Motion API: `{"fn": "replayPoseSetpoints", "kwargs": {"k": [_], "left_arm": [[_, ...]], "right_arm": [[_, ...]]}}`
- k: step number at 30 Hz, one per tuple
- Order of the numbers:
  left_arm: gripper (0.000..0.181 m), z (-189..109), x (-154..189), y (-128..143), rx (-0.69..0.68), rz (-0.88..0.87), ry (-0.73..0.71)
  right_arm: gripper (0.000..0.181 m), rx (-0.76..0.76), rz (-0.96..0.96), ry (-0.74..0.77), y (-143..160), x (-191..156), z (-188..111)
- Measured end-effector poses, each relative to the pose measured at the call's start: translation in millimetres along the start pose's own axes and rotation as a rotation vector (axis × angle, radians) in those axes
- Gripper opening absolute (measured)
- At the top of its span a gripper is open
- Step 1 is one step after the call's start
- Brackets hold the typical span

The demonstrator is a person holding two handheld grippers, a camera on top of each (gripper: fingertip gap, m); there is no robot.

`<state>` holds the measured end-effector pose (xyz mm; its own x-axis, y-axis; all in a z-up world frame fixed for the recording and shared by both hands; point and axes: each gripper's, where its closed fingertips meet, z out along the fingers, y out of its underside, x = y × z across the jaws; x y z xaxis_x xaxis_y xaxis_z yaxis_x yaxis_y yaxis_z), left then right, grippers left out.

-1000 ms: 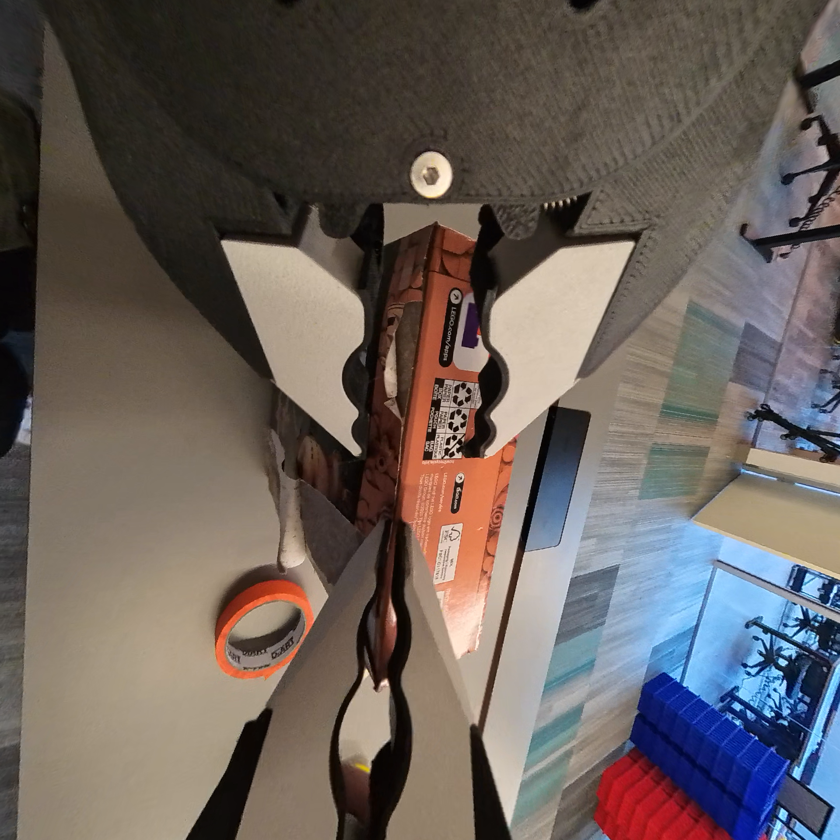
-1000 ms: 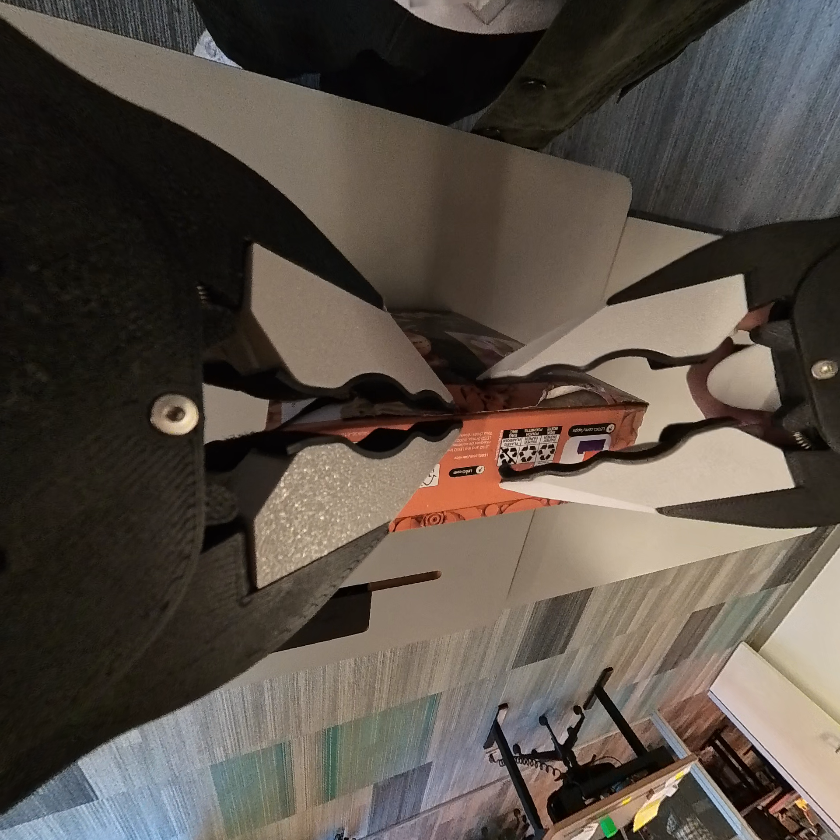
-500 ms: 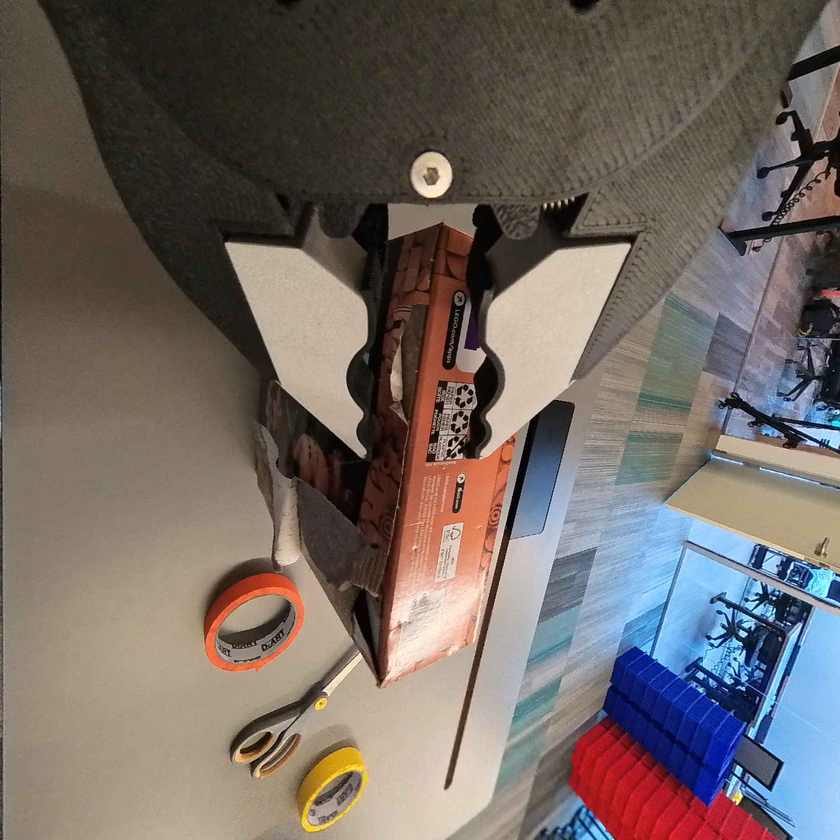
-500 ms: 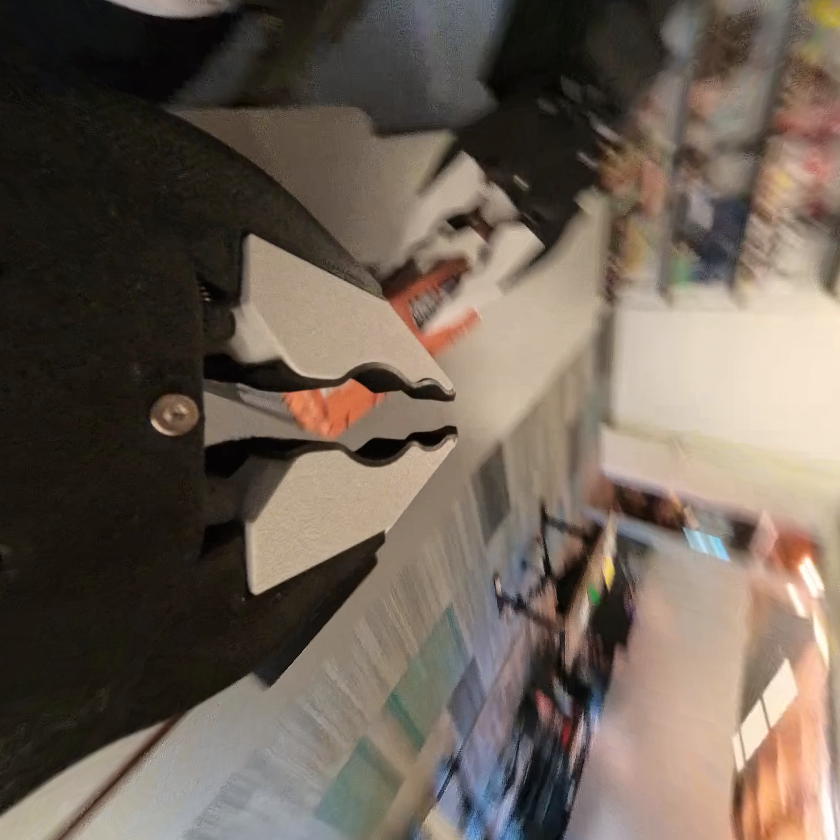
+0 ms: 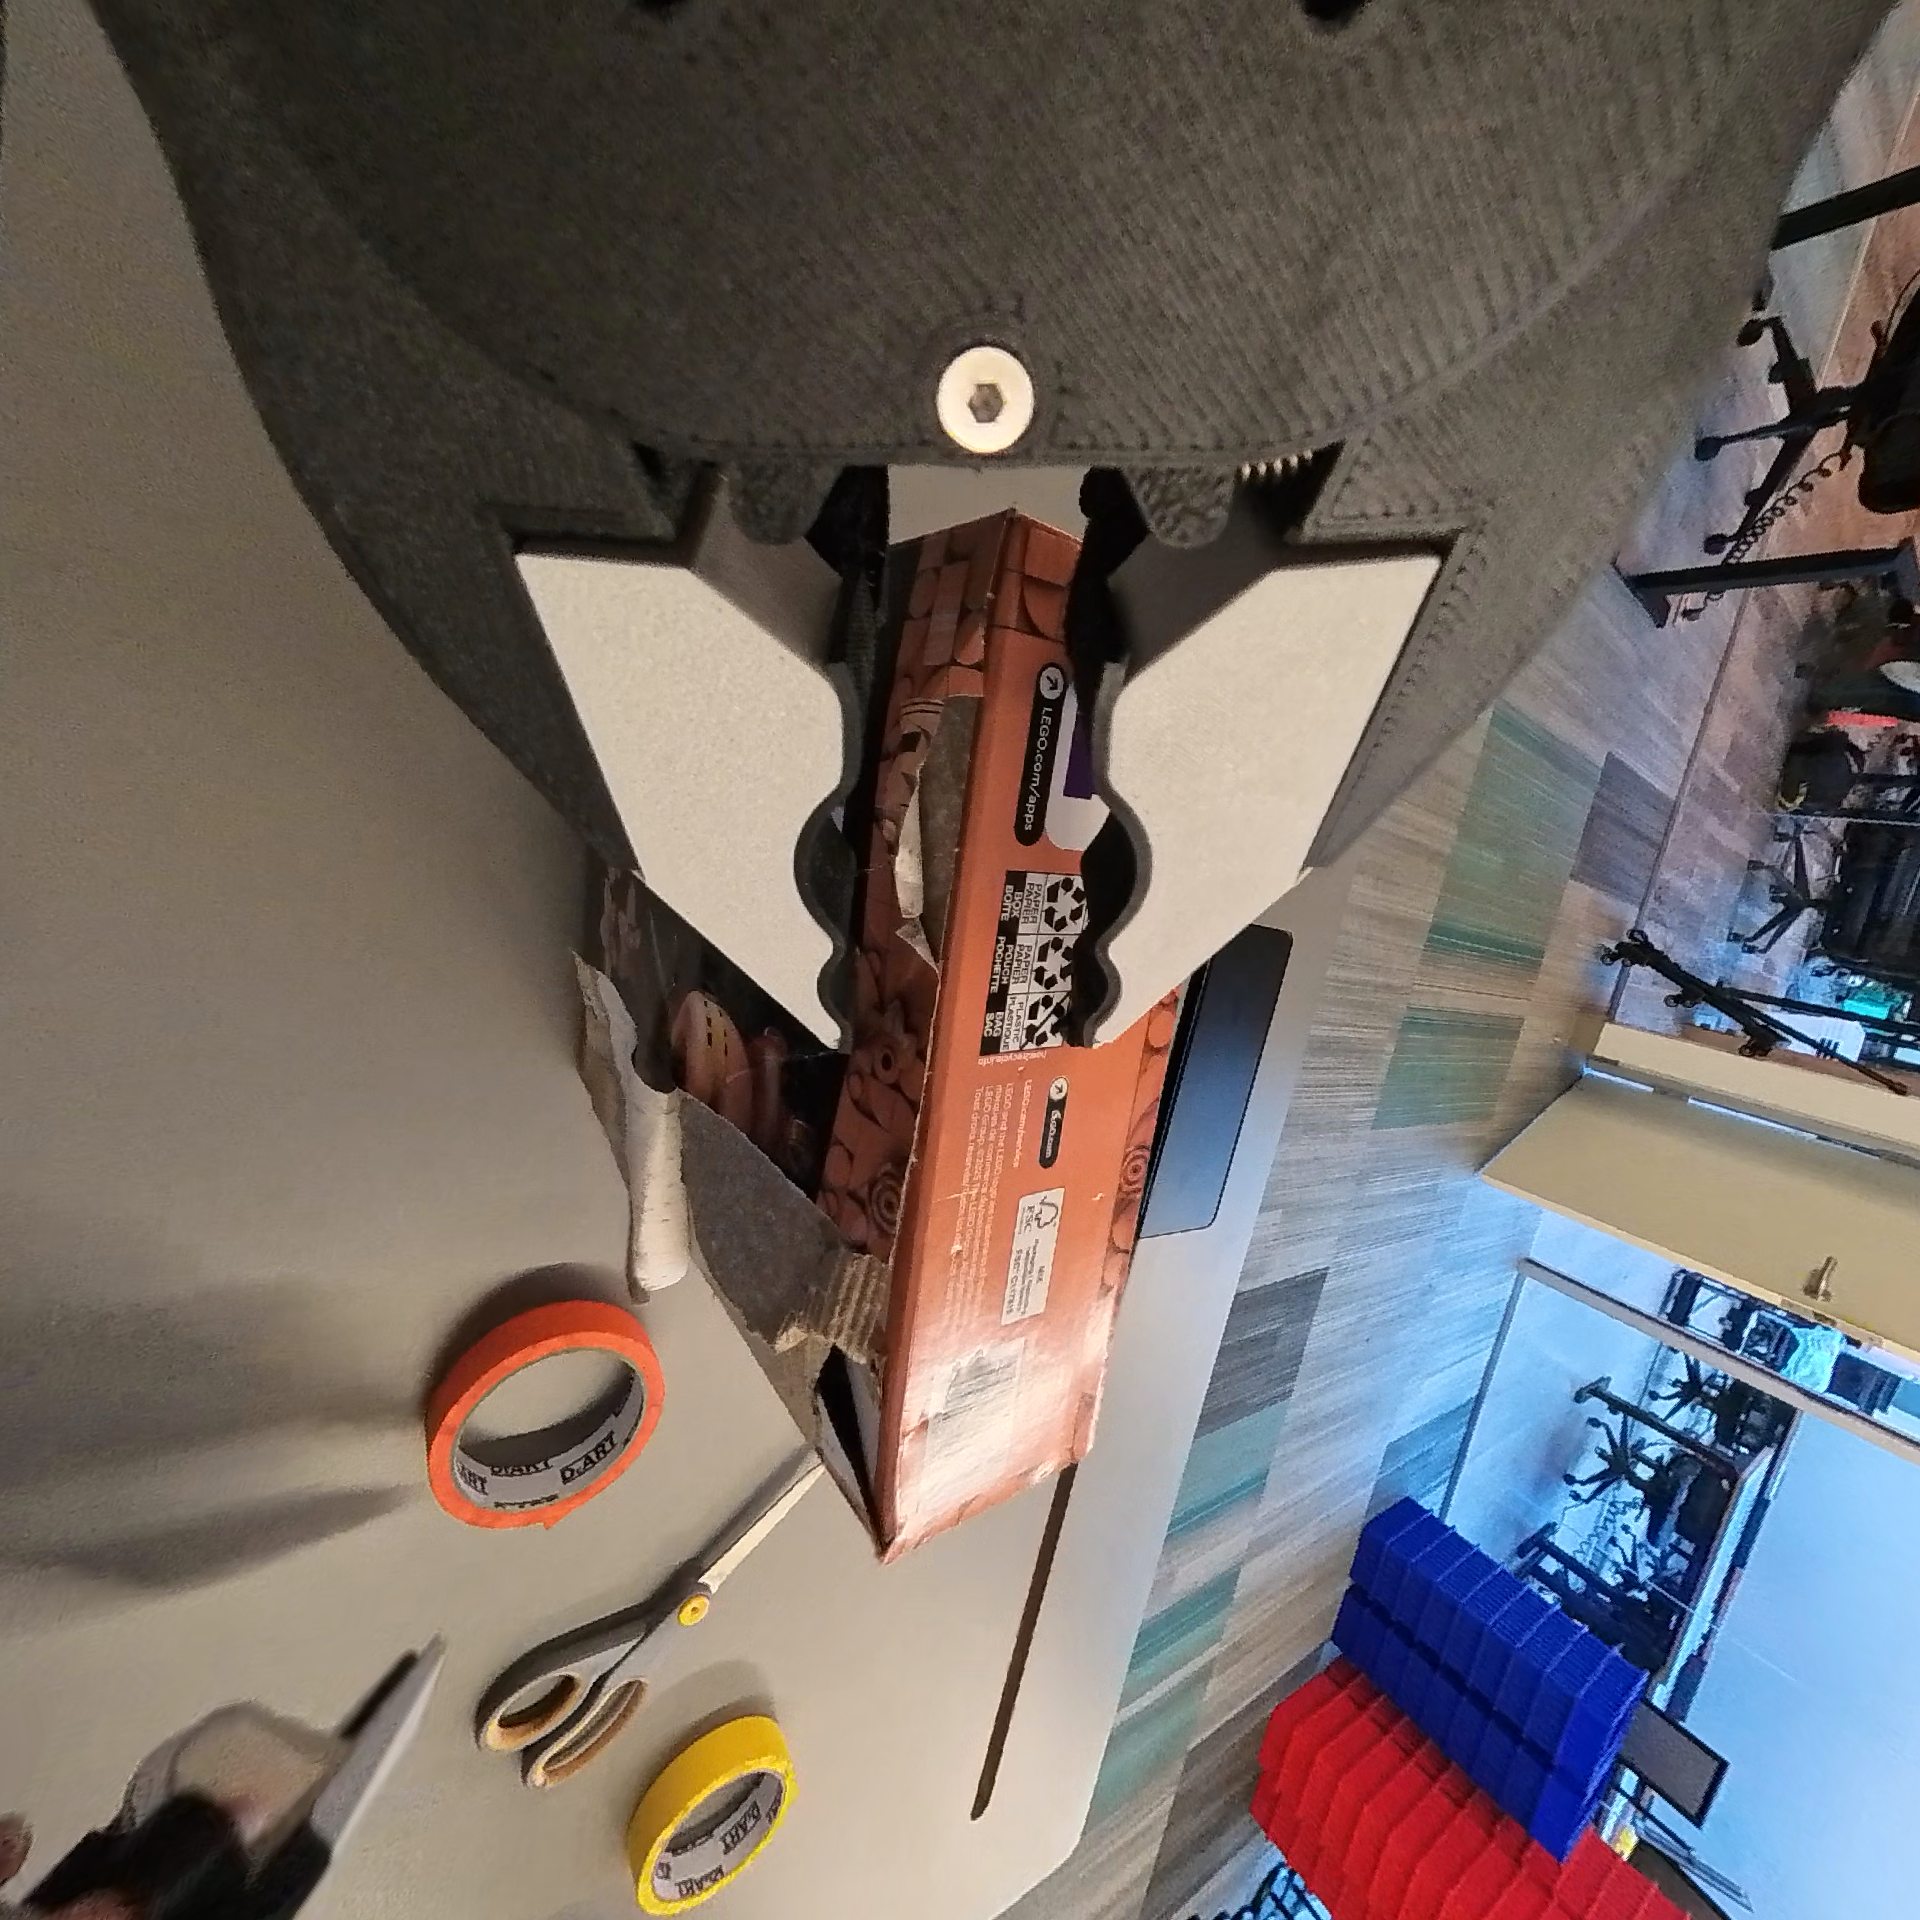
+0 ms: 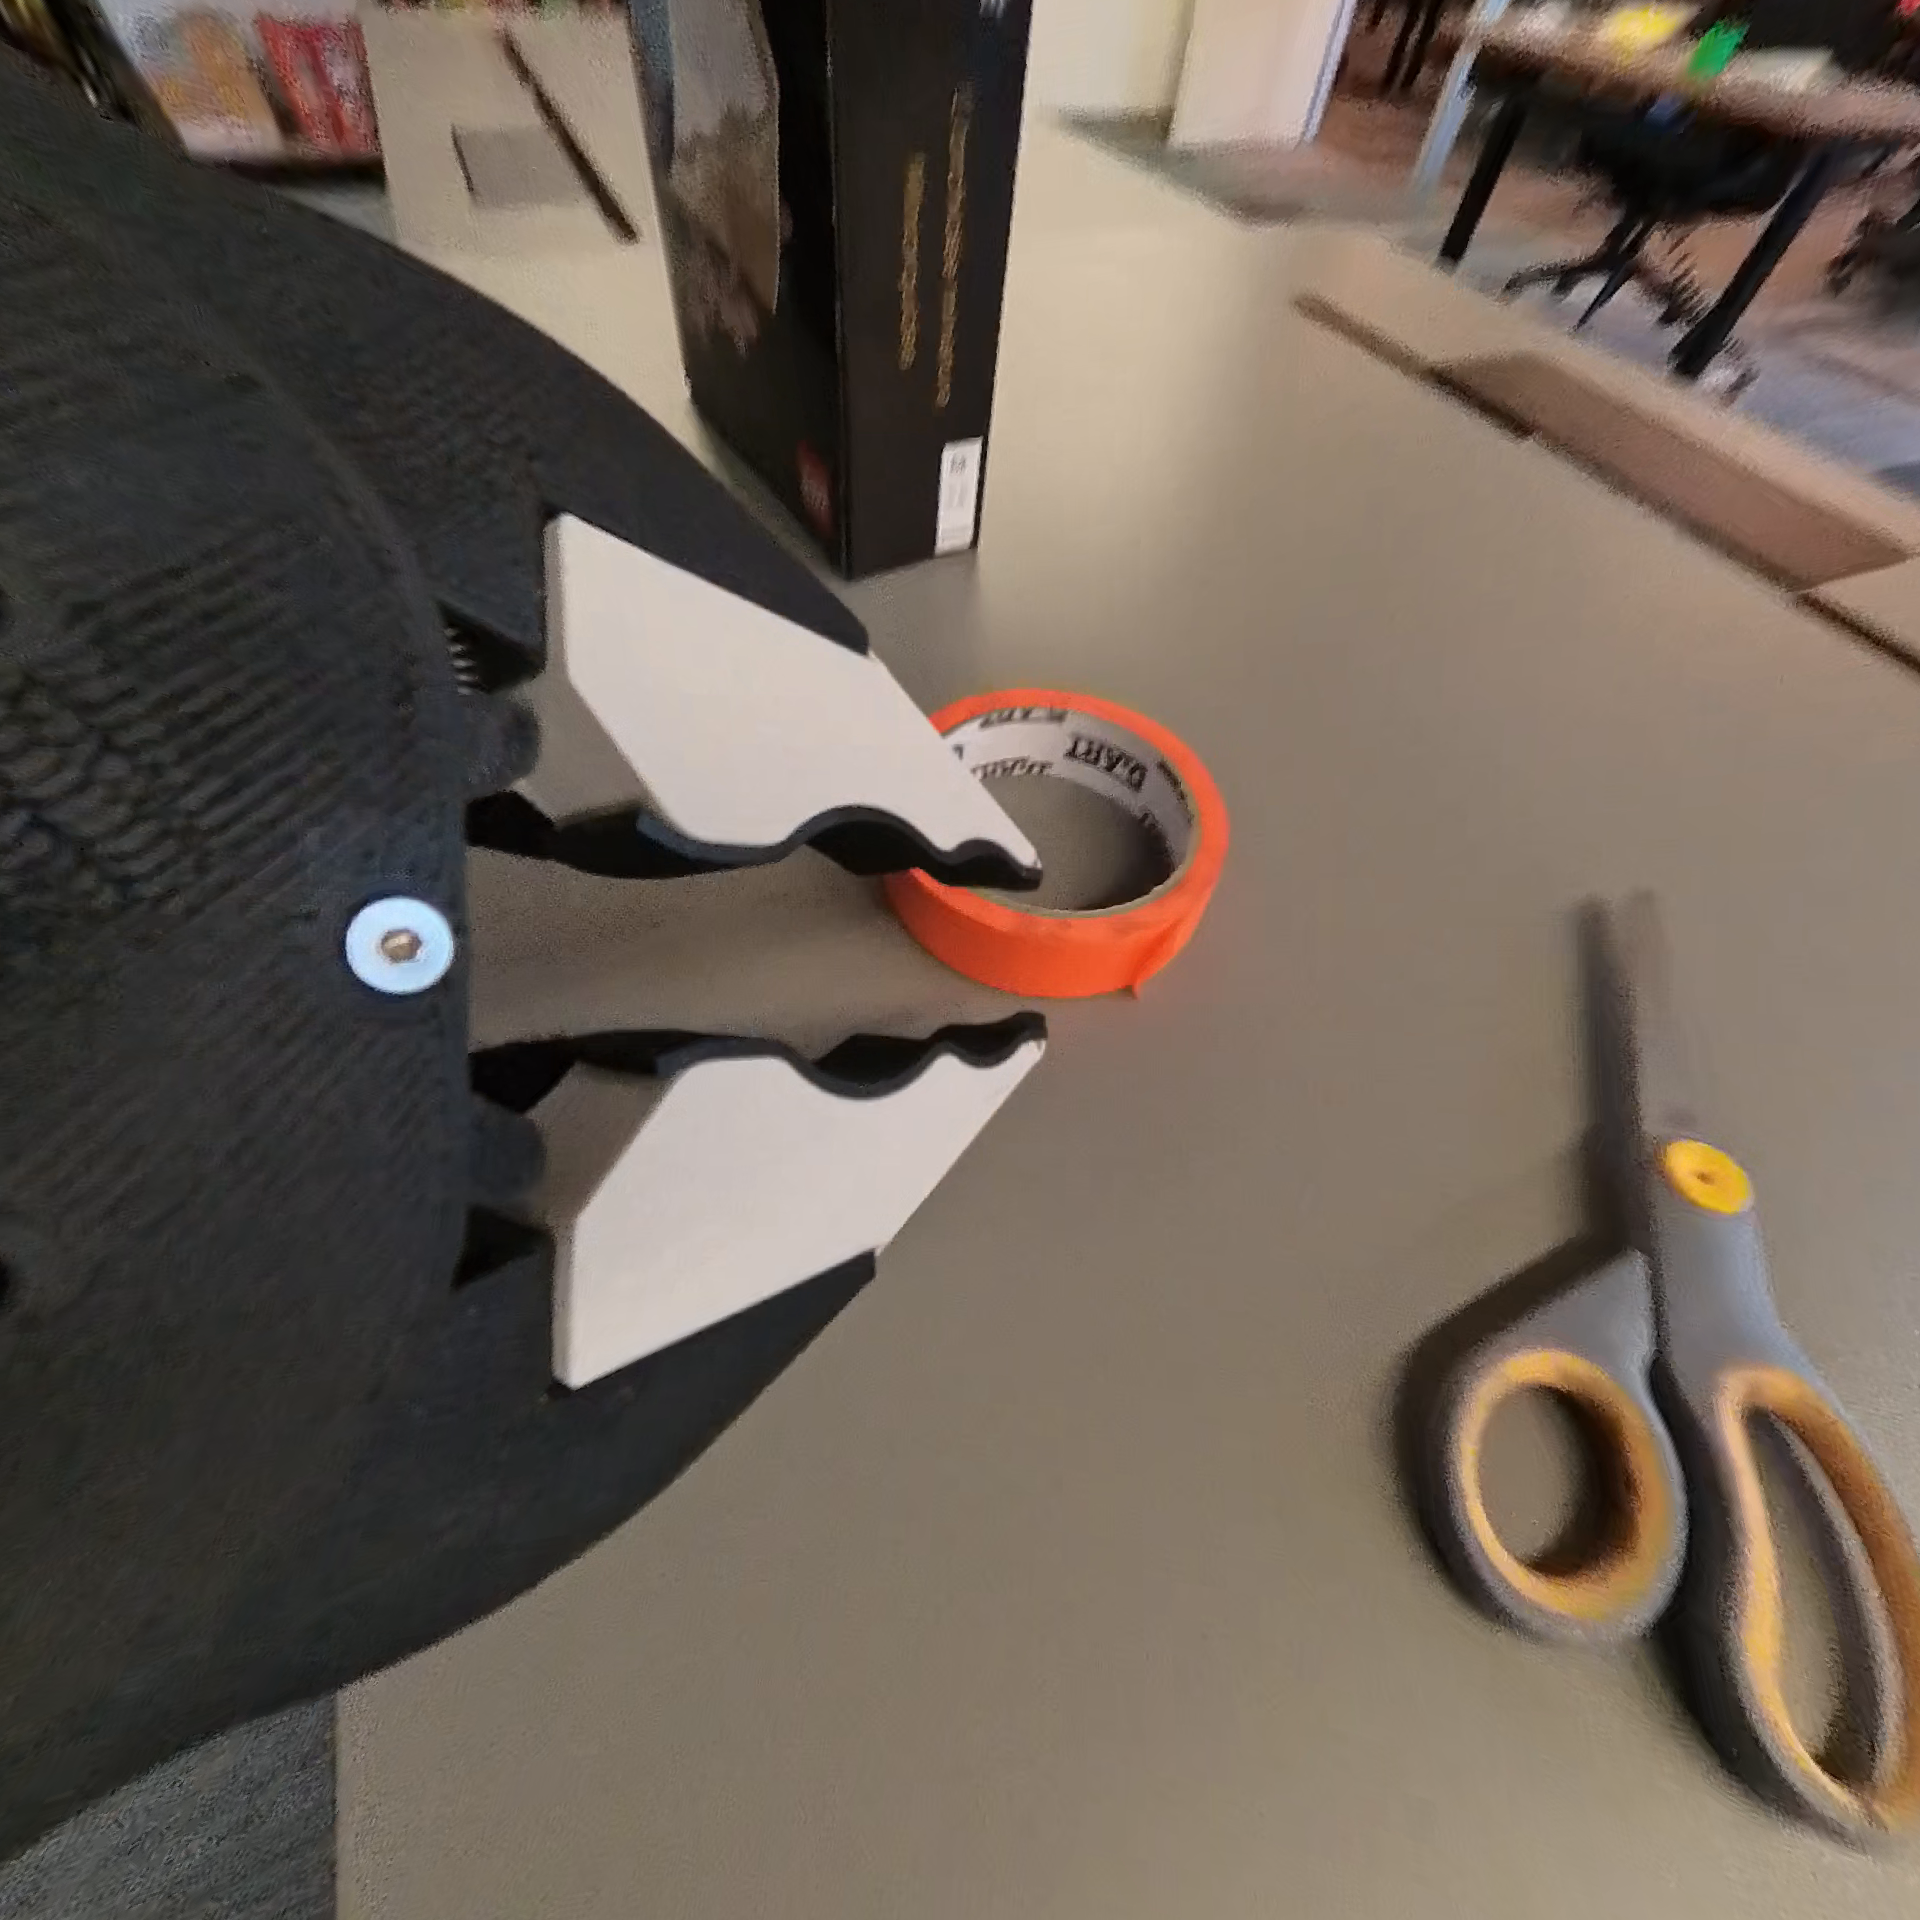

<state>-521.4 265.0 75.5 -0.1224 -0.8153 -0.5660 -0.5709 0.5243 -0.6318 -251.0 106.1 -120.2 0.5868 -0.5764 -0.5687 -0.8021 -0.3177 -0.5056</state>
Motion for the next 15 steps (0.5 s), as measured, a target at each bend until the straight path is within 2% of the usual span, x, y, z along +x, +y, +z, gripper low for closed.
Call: {"fn": "replayPoseSetpoints", "kwargs": {"k": [1, 4, 8, 11, 15], "left_arm": [[0.039, 0, 0, 0, -0.002, -0.001, -0.002], [0.039, 1, 1, -1, -0.006, -0.004, -0.006], [0.039, 1, 1, -2, -0.011, -0.006, -0.011], [0.038, 1, 1, -2, -0.011, -0.001, -0.021], [0.035, 0, 3, -3, -0.006, 0.018, -0.037]], "right_arm": [[0.029, -0.029, -0.041, 0.035, 6, -2, 8], [0.025, -0.109, -0.189, 0.093, 8, -9, 28], [0.026, -0.297, -0.234, 0.123, 17, -10, 46], [0.022, -0.330, -0.317, 0.116, 15, -14, 54], [0.023, -0.402, -0.523, 0.167, 8, -13, 66]]}}
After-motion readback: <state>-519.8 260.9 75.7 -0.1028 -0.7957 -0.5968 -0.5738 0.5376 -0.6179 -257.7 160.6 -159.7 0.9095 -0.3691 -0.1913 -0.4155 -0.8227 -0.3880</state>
